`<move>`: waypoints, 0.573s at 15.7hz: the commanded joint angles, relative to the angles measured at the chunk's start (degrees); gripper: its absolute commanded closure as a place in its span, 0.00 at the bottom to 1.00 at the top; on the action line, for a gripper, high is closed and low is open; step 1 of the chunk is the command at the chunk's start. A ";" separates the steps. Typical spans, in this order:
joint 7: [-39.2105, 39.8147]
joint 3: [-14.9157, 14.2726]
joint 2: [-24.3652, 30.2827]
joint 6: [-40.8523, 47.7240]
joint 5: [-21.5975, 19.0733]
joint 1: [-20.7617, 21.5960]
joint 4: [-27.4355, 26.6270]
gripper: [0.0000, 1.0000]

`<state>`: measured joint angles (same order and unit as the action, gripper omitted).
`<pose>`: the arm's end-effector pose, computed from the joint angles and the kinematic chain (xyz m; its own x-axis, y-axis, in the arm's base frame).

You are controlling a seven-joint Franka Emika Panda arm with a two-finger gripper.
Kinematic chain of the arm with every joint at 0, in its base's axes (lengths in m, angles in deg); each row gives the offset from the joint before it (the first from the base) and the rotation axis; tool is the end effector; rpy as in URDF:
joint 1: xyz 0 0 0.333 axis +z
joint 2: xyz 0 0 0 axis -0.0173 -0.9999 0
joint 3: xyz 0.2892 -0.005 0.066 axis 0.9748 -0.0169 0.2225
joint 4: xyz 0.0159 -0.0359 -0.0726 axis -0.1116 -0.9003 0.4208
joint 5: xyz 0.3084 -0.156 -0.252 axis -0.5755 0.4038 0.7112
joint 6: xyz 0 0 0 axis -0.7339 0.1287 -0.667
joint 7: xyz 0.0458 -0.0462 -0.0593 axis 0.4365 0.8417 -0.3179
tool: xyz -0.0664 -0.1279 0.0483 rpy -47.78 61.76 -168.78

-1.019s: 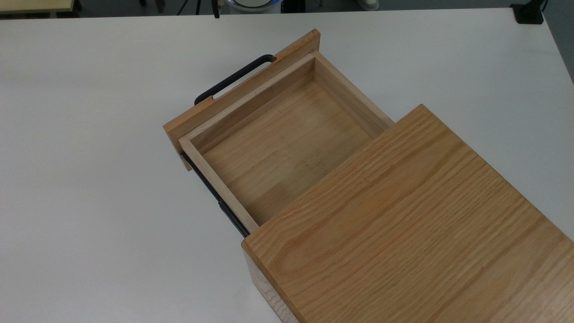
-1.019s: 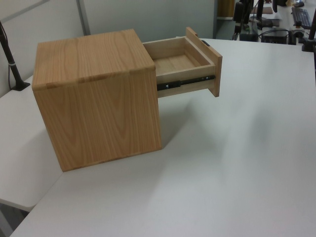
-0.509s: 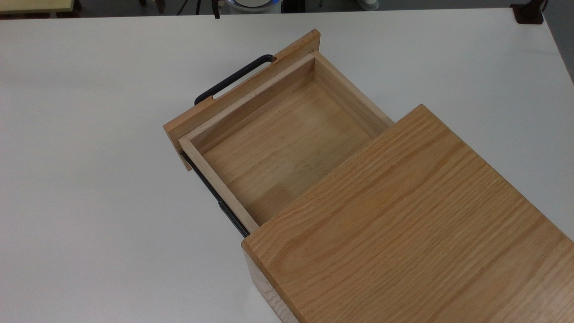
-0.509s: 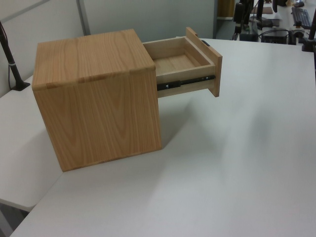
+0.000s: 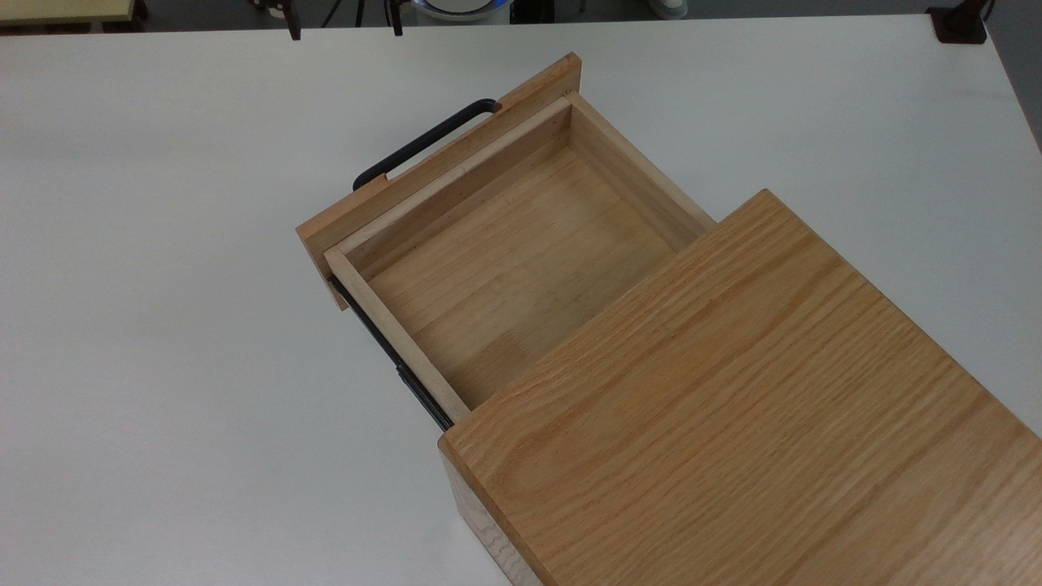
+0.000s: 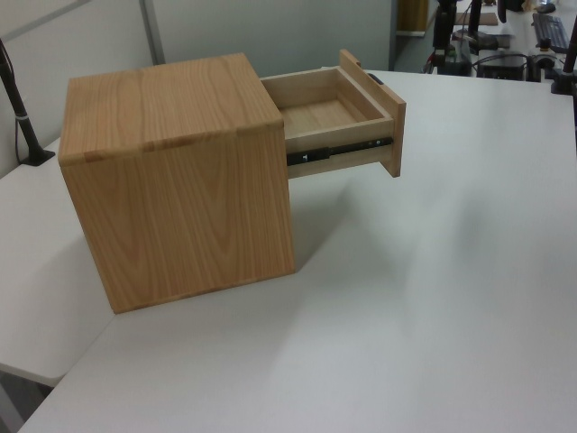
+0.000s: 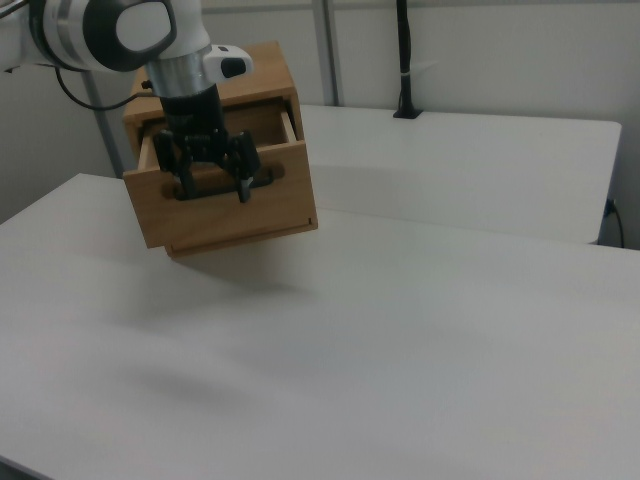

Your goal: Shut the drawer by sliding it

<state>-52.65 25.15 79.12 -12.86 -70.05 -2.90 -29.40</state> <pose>0.5866 -0.0483 0.5417 0.9858 0.1662 0.0224 0.1654 -0.9856 0.0341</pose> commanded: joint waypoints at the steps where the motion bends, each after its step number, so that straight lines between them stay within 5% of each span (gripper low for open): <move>1: 7.16 -0.90 -0.82 -0.48 1.38 1.08 -0.59 0.23; 3: 6.82 -0.73 -2.06 -3.29 1.20 1.34 -0.58 0.56; 6: 6.55 -0.37 -4.60 -4.27 1.03 1.69 0.81 0.88; 9: 6.38 -0.28 -7.42 -4.35 0.94 3.45 2.40 0.93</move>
<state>-46.78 25.28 74.25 -16.55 -69.94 -1.67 -29.02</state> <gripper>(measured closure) 0.797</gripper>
